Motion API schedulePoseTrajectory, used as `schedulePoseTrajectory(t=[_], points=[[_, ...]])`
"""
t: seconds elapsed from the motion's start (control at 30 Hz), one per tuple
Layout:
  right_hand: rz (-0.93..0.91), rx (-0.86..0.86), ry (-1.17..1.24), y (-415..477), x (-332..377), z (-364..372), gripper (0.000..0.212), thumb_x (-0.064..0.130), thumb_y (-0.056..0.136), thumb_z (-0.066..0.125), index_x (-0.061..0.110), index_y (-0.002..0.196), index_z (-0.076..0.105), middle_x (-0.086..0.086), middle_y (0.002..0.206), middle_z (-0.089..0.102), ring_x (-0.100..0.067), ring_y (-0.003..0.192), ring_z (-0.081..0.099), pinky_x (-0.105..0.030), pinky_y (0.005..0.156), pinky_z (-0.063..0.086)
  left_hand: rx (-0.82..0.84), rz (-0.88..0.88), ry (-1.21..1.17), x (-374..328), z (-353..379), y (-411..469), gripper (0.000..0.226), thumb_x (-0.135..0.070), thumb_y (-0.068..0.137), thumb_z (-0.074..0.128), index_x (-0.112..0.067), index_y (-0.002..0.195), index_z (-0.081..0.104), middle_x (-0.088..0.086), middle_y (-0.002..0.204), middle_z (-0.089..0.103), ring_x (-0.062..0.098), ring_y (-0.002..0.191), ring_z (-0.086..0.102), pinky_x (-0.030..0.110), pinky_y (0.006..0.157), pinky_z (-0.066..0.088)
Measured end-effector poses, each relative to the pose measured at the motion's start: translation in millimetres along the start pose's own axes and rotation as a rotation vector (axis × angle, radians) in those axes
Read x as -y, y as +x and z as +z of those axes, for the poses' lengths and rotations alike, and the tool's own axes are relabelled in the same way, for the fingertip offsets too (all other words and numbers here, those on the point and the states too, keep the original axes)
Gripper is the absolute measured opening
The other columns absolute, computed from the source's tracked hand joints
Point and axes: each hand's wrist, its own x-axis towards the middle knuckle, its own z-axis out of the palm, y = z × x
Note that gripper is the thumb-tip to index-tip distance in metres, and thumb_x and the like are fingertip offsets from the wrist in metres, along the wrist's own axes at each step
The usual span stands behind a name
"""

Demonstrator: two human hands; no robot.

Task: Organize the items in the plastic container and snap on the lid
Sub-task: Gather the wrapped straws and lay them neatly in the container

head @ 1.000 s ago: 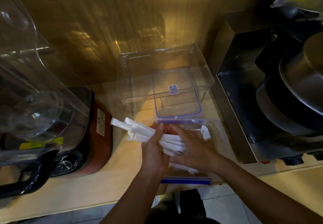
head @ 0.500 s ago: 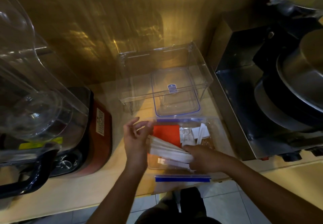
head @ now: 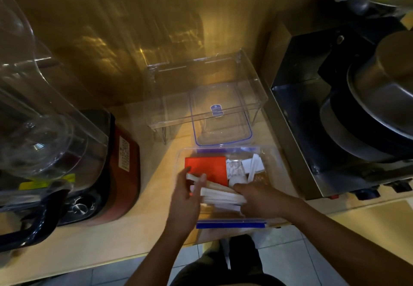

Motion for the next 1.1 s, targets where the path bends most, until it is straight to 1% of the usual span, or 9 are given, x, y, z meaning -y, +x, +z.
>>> schedulePoseTrajectory(t=[0.1, 0.17, 0.27, 0.33, 0.57, 0.67, 0.87, 1.0, 1.1], points=[[-0.031, 0.018, 0.014, 0.5, 1.7, 6.6, 0.044, 0.031, 0.087, 0.061, 0.018, 0.127, 0.048, -0.007, 0.124, 0.061, -0.022, 0.105, 0.061, -0.031, 0.088, 0.049, -0.259, 0.380, 0.102, -5.4, -14.3, -1.3, 0.024, -0.035, 0.089, 0.055, -0.029, 0.112, 0.050, -0.011, 0.103, 0.060, 0.005, 0.098, 0.058, 0.018, 0.081, 0.045], [-0.051, 0.024, 0.006, 3.9, 2.6, 9.5, 0.041, 0.036, 0.088, 0.060, 0.020, 0.124, 0.049, -0.005, 0.120, 0.063, -0.018, 0.100, 0.061, -0.025, 0.080, 0.048, -0.069, 0.556, 0.326, -9.3, -21.3, 1.3, 0.024, -0.040, 0.086, 0.054, -0.033, 0.108, 0.054, -0.017, 0.102, 0.058, 0.000, 0.096, 0.056, 0.010, 0.080, 0.042], [-0.067, 0.049, -0.016, 9.8, 2.7, 9.0, 0.033, 0.033, 0.088, 0.059, 0.022, 0.118, 0.052, -0.003, 0.113, 0.065, -0.011, 0.090, 0.059, -0.018, 0.069, 0.043, 0.348, 0.533, 0.908, -5.0, -15.7, 10.9, 0.035, -0.042, 0.086, 0.052, -0.033, 0.120, 0.053, -0.011, 0.123, 0.056, 0.009, 0.109, 0.053, 0.022, 0.088, 0.043], [-0.062, 0.080, -0.032, 12.5, 1.9, 7.9, 0.028, 0.033, 0.088, 0.059, 0.020, 0.113, 0.054, -0.005, 0.111, 0.065, -0.015, 0.091, 0.061, -0.025, 0.075, 0.050, 0.390, 0.484, 1.112, 1.8, -12.8, 15.6, 0.046, -0.049, 0.086, 0.053, -0.031, 0.128, 0.047, -0.008, 0.134, 0.051, 0.014, 0.117, 0.049, 0.030, 0.095, 0.043], [-0.022, 0.146, 0.035, 21.3, 3.7, 11.9, 0.038, 0.038, 0.085, 0.061, 0.023, 0.119, 0.055, -0.002, 0.112, 0.065, -0.017, 0.093, 0.061, -0.032, 0.083, 0.053, 0.505, 0.291, 1.065, 16.5, -16.9, 13.5, 0.044, -0.044, 0.086, 0.057, -0.029, 0.127, 0.048, -0.002, 0.121, 0.062, 0.015, 0.100, 0.062, 0.031, 0.085, 0.053], [0.005, 0.224, 0.044, 24.5, 3.0, 11.8, 0.035, 0.032, 0.087, 0.060, 0.023, 0.120, 0.055, 0.001, 0.105, 0.063, -0.009, 0.080, 0.056, -0.022, 0.070, 0.048, 0.459, 0.209, 1.111, 18.7, -14.0, 14.8, 0.046, -0.048, 0.085, 0.058, -0.027, 0.125, 0.049, -0.001, 0.117, 0.065, 0.016, 0.096, 0.064, 0.030, 0.083, 0.054], [-0.029, 0.238, 0.131, 21.1, 0.5, 12.5, 0.047, 0.037, 0.087, 0.057, 0.029, 0.132, 0.043, -0.001, 0.122, 0.059, -0.014, 0.100, 0.056, -0.026, 0.077, 0.044, 0.351, 0.335, 1.240, 16.9, -9.9, 13.8, 0.047, -0.051, 0.082, 0.059, -0.029, 0.122, 0.052, -0.003, 0.120, 0.064, 0.016, 0.101, 0.063, 0.031, 0.086, 0.052], [-0.039, 0.245, 0.231, 17.2, 0.0, 9.4, 0.040, 0.034, 0.088, 0.056, 0.028, 0.127, 0.049, 0.000, 0.123, 0.060, -0.015, 0.107, 0.056, -0.034, 0.093, 0.047, 0.544, 0.323, 1.086, 14.9, -9.2, 18.0, 0.035, -0.041, 0.088, 0.056, -0.033, 0.122, 0.053, -0.005, 0.125, 0.062, 0.015, 0.108, 0.060, 0.029, 0.089, 0.050], [-0.053, 0.084, 0.193, 12.7, -1.1, 6.8, 0.021, 0.024, 0.090, 0.054, 0.024, 0.110, 0.061, 0.000, 0.109, 0.066, -0.013, 0.095, 0.060, -0.028, 0.081, 0.049, 0.674, 0.233, 0.975, 16.3, -4.2, 21.6, 0.032, -0.038, 0.091, 0.051, -0.029, 0.123, 0.055, -0.003, 0.127, 0.061, 0.017, 0.111, 0.058, 0.037, 0.094, 0.049]])
